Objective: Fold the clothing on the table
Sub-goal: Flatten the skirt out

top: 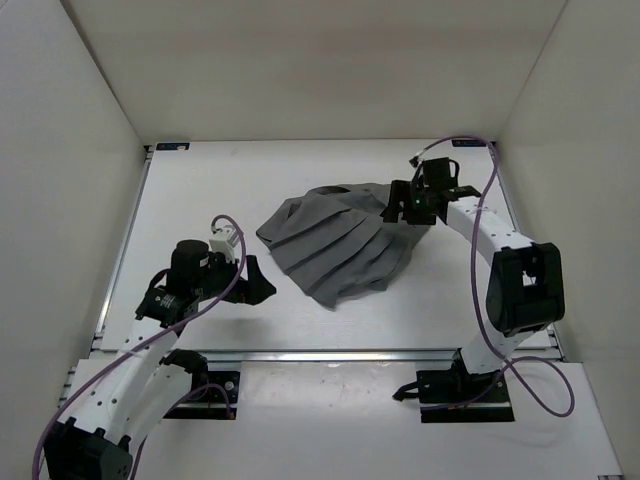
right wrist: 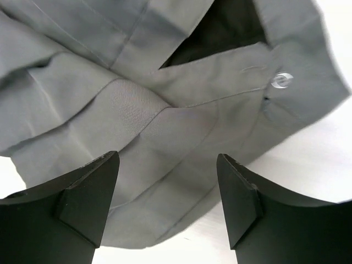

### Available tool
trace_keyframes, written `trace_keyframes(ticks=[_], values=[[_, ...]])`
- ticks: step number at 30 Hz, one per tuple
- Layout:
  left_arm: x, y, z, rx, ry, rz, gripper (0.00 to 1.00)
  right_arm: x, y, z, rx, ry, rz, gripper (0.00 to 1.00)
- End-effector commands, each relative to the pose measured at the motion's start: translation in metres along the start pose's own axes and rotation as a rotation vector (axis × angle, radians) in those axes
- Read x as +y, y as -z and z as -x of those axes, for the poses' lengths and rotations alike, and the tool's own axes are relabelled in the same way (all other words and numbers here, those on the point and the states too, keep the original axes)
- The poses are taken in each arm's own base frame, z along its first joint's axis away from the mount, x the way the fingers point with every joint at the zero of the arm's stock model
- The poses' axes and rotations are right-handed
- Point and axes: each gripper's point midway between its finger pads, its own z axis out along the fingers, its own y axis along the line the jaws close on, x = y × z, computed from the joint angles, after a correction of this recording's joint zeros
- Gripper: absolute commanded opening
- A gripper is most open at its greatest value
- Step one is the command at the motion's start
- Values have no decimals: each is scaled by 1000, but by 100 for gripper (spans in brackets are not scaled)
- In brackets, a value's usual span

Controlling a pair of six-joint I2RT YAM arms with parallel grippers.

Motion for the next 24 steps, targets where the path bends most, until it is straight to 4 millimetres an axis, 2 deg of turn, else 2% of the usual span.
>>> trace_keyframes(ticks=[1,3,6,7,8,9,10,11,12,14,15,17,18,21,23,24], values=[[-2,1,6,-31,-31,-21,99,13,-13,10,-51,36,22,69],[-7,5,11,-75,-24,-38,99,15,-22,2,-27,33,19,69],[-10,7,13,-114,-49,-40,99,17,-34,-21,24,21,6,69],[-13,9,13,-110,-73,-49,68,21,-36,-37,43,21,20,69],[-11,8,12,-101,-70,-43,68,22,-38,-42,50,15,22,69],[-8,8,12,-100,-64,-30,35,26,-38,-49,63,13,31,69],[-5,7,12,-97,-53,-19,27,34,-40,-64,87,16,52,68],[-3,8,11,-93,-51,-8,28,44,-41,-77,104,17,74,68],[-1,7,11,-98,-50,-1,31,56,-38,-79,100,14,101,68],[2,8,13,-112,-47,11,35,85,-37,-107,151,18,166,67],[2,7,10,-106,-47,11,35,99,-36,-109,142,30,205,65],[0,5,14,-123,-46,2,42,146,-29,-131,177,68,310,64],[0,4,16,-129,-43,1,42,169,-27,-142,204,88,384,63],[3,-2,14,-108,-23,3,41,227,-13,-151,259,161,557,58],[2,-5,10,-88,-23,0,39,249,2,-148,243,225,626,58],[1,-4,13,-93,-25,-1,38,251,7,-146,226,247,631,59]])
